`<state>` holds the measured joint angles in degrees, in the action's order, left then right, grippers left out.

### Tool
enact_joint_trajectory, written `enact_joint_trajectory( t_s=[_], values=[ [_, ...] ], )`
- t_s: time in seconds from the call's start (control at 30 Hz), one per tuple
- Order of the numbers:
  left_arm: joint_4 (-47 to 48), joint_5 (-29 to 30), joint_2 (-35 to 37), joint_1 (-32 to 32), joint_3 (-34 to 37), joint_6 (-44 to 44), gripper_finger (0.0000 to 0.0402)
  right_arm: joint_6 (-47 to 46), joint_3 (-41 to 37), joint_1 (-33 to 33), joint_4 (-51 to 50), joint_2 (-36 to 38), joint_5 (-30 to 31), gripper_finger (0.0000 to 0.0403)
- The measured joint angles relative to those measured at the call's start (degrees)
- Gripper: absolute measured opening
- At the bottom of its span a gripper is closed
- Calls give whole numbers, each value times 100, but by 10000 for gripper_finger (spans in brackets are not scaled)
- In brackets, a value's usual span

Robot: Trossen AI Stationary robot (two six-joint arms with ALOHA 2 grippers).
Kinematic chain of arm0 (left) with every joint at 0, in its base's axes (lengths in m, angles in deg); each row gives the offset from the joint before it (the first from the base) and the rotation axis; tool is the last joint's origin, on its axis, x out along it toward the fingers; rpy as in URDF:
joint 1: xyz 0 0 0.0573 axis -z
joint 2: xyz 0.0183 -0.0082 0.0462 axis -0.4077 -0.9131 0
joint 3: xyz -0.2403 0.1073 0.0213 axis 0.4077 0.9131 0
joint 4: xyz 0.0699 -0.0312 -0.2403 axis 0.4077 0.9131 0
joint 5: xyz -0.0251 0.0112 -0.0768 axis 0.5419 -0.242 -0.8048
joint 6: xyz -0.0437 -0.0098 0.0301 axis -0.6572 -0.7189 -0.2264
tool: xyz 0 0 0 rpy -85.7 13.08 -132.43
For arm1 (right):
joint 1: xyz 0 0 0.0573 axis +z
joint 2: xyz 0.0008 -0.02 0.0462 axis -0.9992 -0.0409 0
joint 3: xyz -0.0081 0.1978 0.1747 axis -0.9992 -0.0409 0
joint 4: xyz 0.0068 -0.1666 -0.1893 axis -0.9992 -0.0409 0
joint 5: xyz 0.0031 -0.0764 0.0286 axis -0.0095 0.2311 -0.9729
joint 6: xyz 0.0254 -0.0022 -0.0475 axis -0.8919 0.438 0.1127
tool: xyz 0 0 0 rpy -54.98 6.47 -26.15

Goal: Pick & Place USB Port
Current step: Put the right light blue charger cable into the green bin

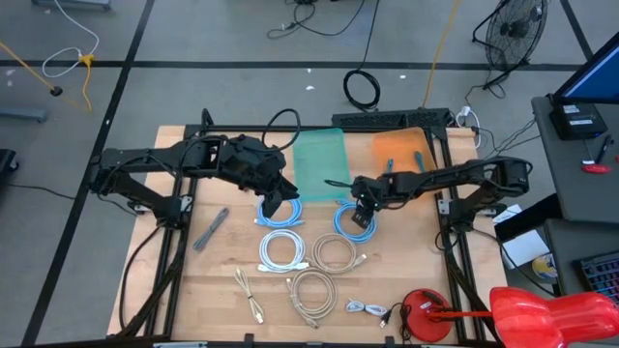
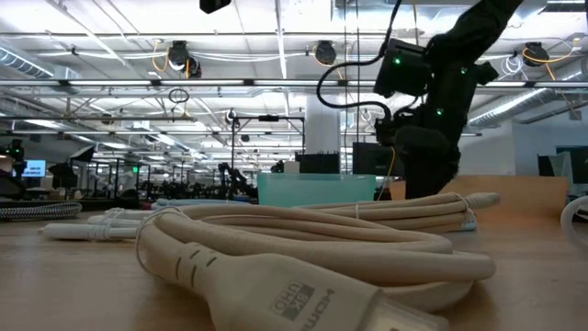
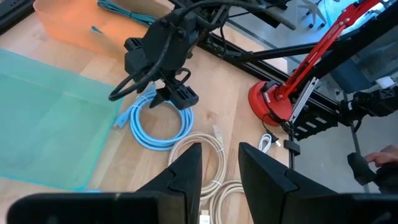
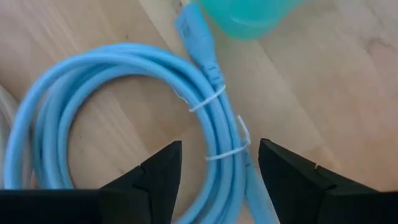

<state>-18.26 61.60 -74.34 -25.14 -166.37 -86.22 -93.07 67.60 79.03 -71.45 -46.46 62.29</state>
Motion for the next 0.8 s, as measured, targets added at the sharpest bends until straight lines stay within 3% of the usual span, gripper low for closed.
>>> enact_joint_trajectory(
  t_s=[0.3,0.67,0.8],
  values=[
    [-11,4,0,0,0,0,106,-357,-612,4,484,24,46,189],
    [-28,146,0,0,0,4,106,-745,-719,44,448,13,-301,45],
    [-28,159,0,0,0,4,106,-874,-662,43,405,43,-706,37]
  ],
)
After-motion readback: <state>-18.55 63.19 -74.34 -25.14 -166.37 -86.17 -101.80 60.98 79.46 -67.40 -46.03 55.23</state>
